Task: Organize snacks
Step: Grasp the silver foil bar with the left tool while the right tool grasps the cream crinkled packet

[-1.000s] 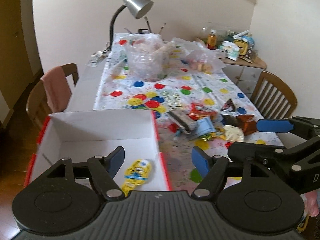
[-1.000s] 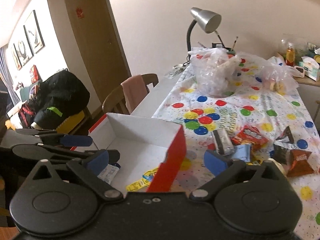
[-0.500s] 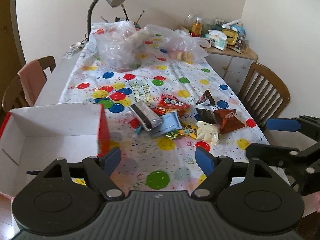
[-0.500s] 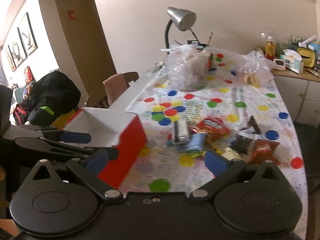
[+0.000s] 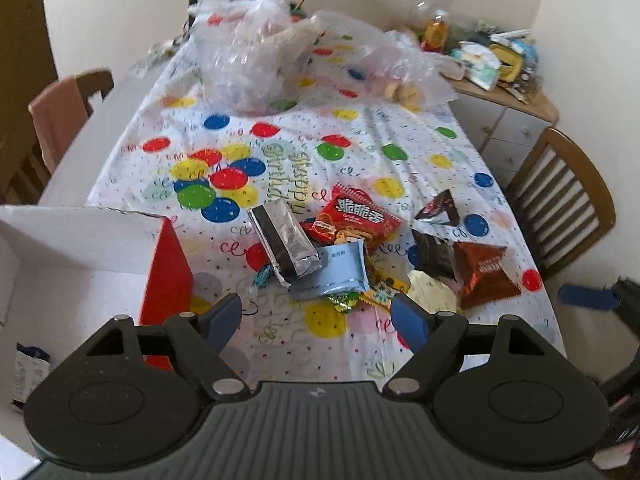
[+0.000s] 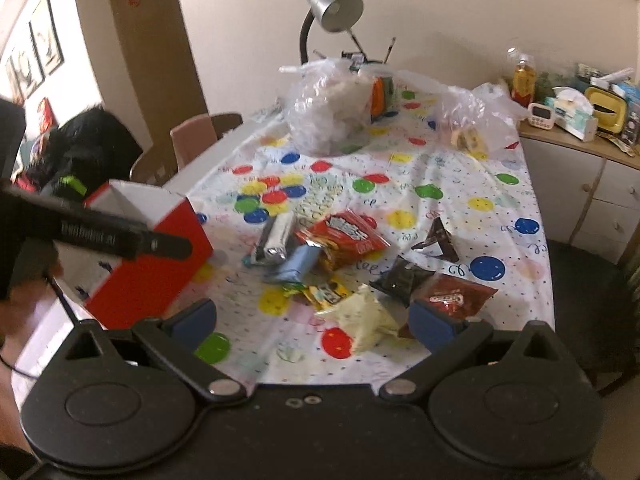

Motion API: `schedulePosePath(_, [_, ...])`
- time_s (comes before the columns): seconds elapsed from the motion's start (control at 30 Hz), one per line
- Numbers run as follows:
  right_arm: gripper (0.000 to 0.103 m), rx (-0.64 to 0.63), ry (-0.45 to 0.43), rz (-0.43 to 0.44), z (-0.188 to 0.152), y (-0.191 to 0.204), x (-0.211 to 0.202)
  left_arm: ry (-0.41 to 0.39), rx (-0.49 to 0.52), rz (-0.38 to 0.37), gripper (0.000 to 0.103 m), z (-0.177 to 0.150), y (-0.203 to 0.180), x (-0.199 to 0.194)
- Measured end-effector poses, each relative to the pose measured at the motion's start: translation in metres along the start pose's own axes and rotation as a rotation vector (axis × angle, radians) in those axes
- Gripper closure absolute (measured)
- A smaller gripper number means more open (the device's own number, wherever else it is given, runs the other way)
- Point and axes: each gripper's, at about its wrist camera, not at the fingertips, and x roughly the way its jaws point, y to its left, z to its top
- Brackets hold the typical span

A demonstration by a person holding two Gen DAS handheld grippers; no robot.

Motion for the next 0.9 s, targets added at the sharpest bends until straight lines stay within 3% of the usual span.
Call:
schedulePosePath(0.43, [0.006,-0.099,0.17,0.108,0.011,-0.032,0.078,0.168,-0.28,0.044,0.021,0.067,0.029,0.084])
schedulePosePath(0.9, [0.021,-0.125,0.316,0.133,0.01,-0.047,0.142,0.311,-0.297,0.111,0.023,0.078,0.035,0.159])
